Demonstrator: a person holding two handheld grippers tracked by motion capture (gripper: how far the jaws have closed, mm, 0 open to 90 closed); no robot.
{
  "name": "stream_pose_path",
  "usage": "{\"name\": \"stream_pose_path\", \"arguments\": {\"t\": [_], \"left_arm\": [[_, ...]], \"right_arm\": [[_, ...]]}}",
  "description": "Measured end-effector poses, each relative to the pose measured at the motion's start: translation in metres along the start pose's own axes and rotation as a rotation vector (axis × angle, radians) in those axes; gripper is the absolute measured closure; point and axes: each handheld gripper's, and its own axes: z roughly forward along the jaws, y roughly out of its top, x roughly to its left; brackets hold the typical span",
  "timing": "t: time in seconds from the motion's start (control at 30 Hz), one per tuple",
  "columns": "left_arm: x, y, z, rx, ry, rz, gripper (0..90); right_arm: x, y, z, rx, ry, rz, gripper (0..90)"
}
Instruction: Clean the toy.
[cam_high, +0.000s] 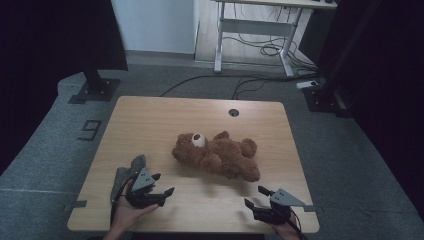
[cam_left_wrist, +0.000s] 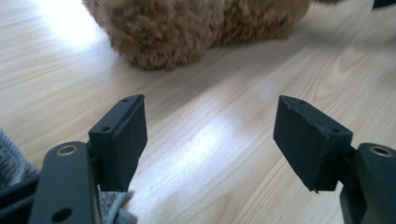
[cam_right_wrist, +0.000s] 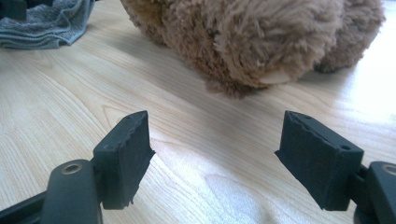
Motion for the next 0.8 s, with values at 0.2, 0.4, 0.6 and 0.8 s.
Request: {"name": "stream_pose_path", "arguments": {"t": [0.2, 0.4, 0.6, 0.8], "left_arm": [[-0.0033, -0.0030, 0.0036, 0.015, -0.016, 0.000, 26.5], [-0.0031, -0.0040, 0.0038, 0.017, -0.015, -0.005, 26.6], [-0.0008, -0.0048, 0.0026, 0.015, -0.021, -0.023, 26.7], [0.0012, -0.0046, 0.0012, 0.005, -0.027, -0.034, 26.7]], "right_arm": [[-0.0004, 0.0001, 0.0004, -0.002, 0.007, 0.010, 24.7], [-0.0024, 0.0000, -0.0002, -0.002, -0.003, 0.017, 24.6], [-0.0015, 0.0006, -0.0002, 0.000, 0.001, 0.015, 24.6], [-0.0022, 0.0015, -0.0009, -0.007, 0.002, 0.014, 24.5]]}}
